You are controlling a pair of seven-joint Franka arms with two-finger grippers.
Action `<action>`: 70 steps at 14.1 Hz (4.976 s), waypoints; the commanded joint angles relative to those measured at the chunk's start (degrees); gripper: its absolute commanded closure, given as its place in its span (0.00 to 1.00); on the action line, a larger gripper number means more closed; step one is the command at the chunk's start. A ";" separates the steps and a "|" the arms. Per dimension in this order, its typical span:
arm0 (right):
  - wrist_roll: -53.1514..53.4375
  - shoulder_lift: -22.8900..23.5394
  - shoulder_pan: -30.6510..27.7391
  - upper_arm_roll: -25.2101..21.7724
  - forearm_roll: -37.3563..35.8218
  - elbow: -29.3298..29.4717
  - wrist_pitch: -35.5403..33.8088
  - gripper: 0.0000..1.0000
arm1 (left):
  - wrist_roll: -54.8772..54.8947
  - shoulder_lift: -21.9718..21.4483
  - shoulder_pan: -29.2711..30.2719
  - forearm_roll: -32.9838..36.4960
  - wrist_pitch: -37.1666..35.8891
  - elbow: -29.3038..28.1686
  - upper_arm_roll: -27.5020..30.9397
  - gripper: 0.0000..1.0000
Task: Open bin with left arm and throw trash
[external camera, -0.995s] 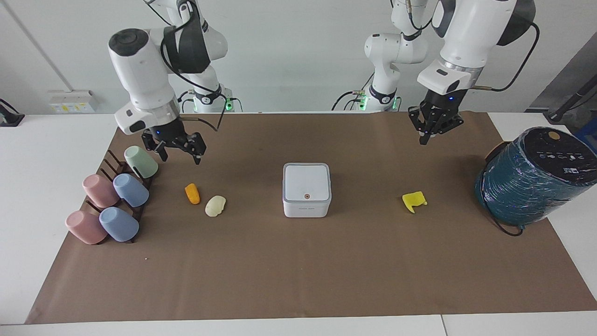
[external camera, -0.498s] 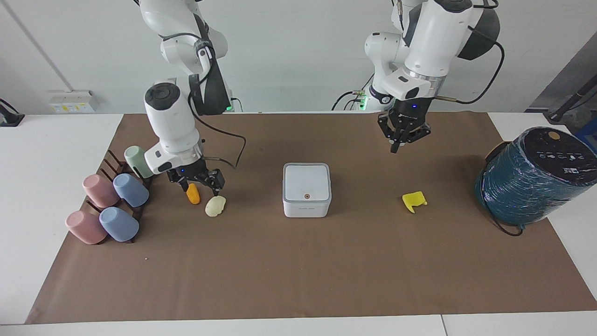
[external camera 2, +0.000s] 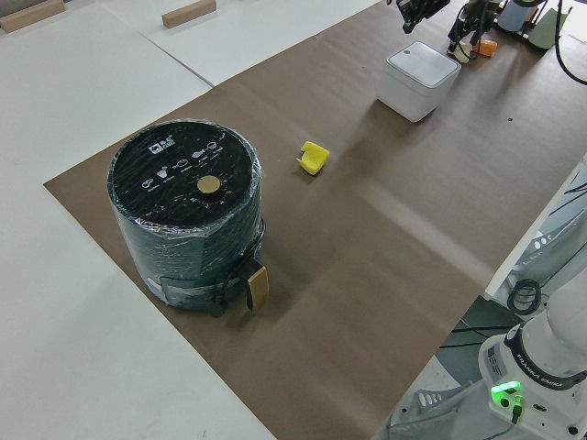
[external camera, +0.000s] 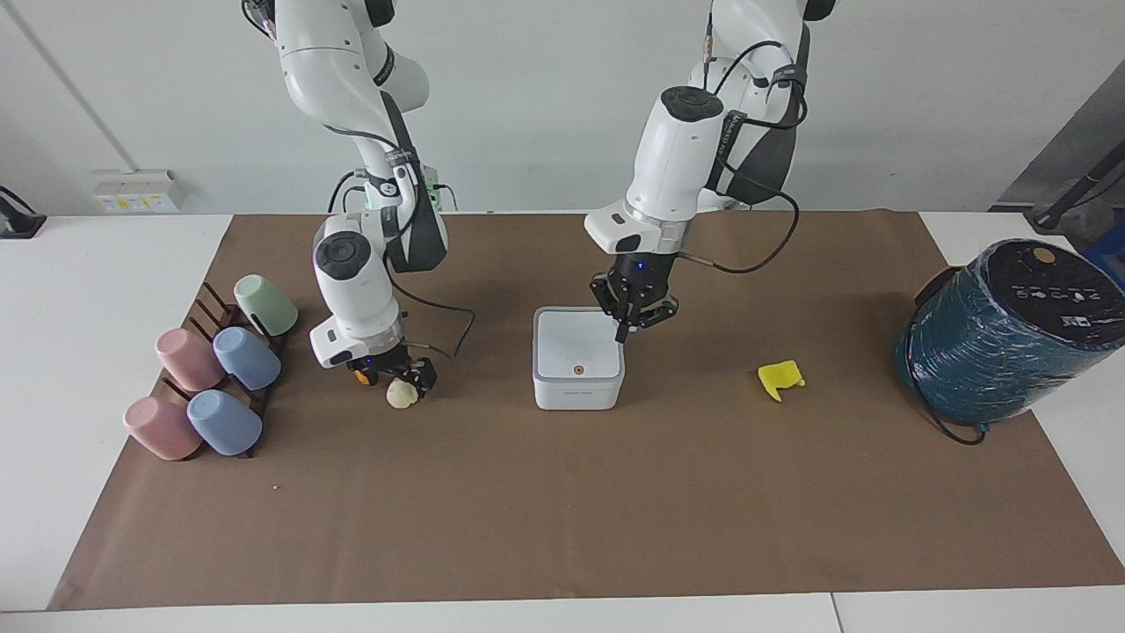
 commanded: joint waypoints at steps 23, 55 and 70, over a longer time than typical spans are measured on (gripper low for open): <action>8.63 -6.73 4.97 1.23 1.96 14.27 -17.36 1.00 | -2.24 -8.62 -0.82 -0.24 -17.43 -2.48 1.71 1.00; 29.14 6.37 12.28 11.25 4.16 26.22 -8.93 0.00 | 8.31 -1.52 25.12 -0.24 13.65 -27.18 1.62 0.22; -22.21 -5.57 -8.53 10.81 -3.31 16.51 -22.39 0.00 | -2.12 -1.34 13.01 -0.33 -1.65 -6.70 1.00 1.00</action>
